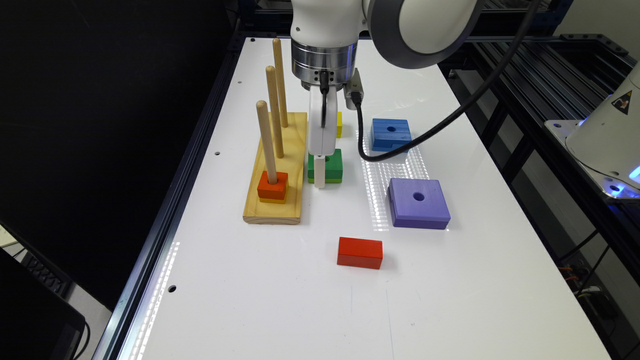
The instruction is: Pick up green block.
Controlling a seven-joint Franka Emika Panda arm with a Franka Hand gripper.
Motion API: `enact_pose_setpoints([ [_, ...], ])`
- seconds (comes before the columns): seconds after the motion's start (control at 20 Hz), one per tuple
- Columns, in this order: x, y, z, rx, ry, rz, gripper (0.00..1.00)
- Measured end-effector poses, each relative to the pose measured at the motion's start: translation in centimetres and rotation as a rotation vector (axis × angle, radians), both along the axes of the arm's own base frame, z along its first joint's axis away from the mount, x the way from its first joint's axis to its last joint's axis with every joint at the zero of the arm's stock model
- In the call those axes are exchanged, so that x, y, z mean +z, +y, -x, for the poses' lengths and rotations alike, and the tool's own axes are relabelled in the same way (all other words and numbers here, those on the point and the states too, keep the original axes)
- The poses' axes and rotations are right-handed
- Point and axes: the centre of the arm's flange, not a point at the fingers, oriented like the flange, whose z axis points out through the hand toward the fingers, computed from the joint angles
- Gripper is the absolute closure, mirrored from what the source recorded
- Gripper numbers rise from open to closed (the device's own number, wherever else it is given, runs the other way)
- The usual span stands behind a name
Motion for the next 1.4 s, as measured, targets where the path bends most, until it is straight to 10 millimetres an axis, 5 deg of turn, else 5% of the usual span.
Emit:
enact_pose_setpoints([
  [0.65,2.0,0.0,-0.2,0.002,-0.01,0.003,1.0],
  [1.0,8.4,-0.1,0.0,0.008,-0.006,0.016,1.0],
  [1.4,9.6,-0.1,0.1,0.009,-0.011,0.018,1.0],
])
